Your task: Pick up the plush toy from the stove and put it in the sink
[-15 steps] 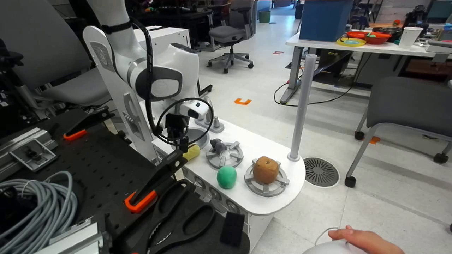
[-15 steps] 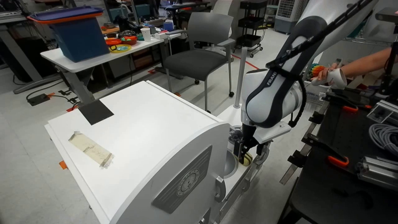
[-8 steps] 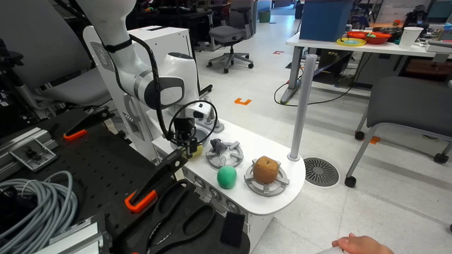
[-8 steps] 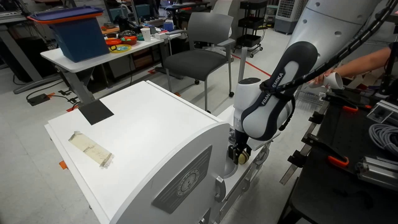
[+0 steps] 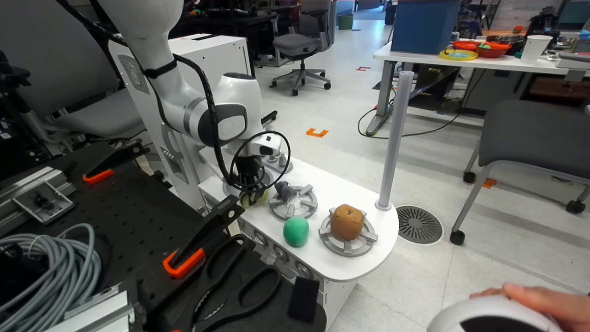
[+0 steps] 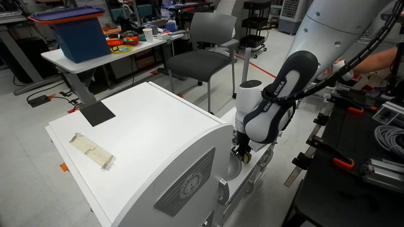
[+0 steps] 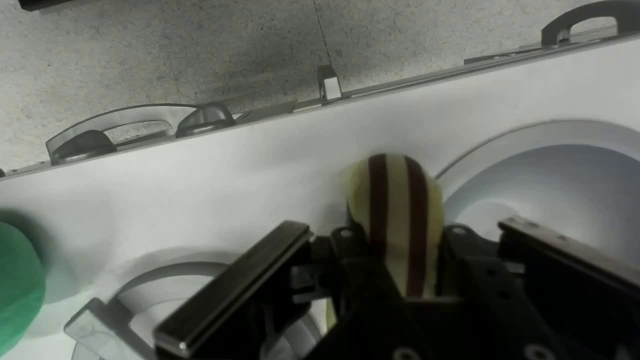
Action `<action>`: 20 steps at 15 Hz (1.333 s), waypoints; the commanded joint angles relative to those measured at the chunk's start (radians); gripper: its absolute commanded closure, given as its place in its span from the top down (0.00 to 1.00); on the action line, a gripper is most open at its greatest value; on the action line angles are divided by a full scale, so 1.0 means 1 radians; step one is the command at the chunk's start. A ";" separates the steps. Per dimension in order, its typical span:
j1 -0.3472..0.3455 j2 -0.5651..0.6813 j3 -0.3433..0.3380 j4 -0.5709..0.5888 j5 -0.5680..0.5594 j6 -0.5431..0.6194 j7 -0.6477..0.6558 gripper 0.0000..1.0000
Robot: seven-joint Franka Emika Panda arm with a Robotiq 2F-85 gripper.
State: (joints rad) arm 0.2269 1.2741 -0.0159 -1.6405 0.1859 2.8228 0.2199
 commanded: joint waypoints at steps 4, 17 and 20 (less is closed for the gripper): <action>-0.013 -0.025 0.056 0.045 0.011 -0.066 0.063 0.02; 0.043 0.144 0.049 0.233 0.024 0.021 0.194 0.70; 0.042 0.130 0.036 0.202 0.018 0.017 0.193 0.92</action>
State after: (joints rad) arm 0.2474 1.4005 0.0442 -1.4436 0.1950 2.8298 0.3945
